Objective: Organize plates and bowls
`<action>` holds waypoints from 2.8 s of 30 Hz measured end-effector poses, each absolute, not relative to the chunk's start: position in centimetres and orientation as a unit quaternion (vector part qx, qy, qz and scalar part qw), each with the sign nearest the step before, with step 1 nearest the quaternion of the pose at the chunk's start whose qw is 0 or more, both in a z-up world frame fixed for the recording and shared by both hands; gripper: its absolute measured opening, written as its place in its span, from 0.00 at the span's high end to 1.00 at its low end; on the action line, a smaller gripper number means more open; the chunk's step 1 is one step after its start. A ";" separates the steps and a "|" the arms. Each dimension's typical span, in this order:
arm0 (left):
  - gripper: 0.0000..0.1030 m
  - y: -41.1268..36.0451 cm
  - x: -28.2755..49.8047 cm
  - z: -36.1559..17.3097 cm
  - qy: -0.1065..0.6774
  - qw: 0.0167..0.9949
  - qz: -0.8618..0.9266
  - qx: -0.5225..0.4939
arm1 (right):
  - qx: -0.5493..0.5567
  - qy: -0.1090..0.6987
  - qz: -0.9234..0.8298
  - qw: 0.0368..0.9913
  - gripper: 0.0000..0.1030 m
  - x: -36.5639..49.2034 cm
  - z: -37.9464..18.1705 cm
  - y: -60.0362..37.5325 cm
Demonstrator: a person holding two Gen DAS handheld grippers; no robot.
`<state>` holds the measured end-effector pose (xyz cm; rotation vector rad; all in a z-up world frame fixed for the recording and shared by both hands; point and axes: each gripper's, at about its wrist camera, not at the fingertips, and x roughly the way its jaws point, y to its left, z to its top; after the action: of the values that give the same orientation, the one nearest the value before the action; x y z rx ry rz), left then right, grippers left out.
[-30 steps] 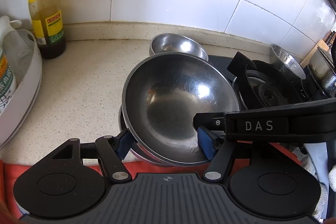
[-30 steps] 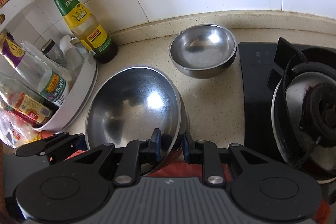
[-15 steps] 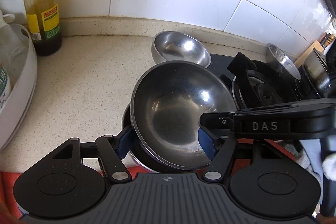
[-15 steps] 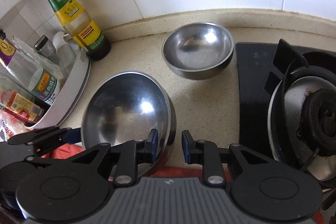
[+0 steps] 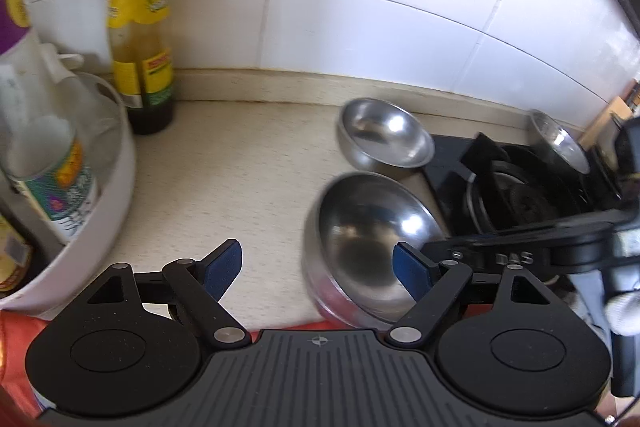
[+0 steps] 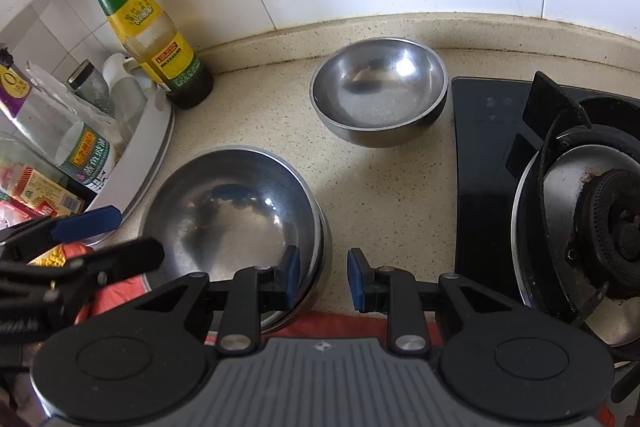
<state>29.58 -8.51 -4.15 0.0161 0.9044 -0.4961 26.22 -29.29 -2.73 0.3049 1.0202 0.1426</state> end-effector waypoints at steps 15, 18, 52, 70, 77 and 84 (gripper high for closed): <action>0.16 -10.3 28.6 -5.0 0.419 0.879 -0.224 0.029 | 0.159 0.467 0.064 0.867 0.74 25.5 -1.2 -30.9; 0.16 -10.5 28.7 -5.6 0.429 0.875 -0.223 0.026 | 0.158 0.469 0.062 0.867 0.74 25.5 -1.2 -31.3; 0.06 -20.2 42.9 -7.1 0.449 0.858 -0.220 0.120 | 0.204 0.493 0.011 0.845 0.64 38.3 -4.7 -37.8; 0.23 -23.0 46.6 -10.6 0.496 0.803 -0.260 0.204 | 0.200 0.519 0.030 0.831 0.64 40.3 -7.4 -37.8; 0.22 -23.5 47.4 -11.2 0.501 0.787 -0.285 0.221 | 0.204 0.520 0.035 0.829 0.64 40.1 -7.4 -37.7; 0.18 -23.4 48.0 -11.7 0.503 0.781 -0.299 0.217 | 0.203 0.520 0.034 0.829 0.68 40.1 -7.4 -37.9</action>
<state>48.04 -23.38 -11.73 0.4690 1.0867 -0.6449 40.13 -37.87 -7.40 0.4312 1.1046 0.0713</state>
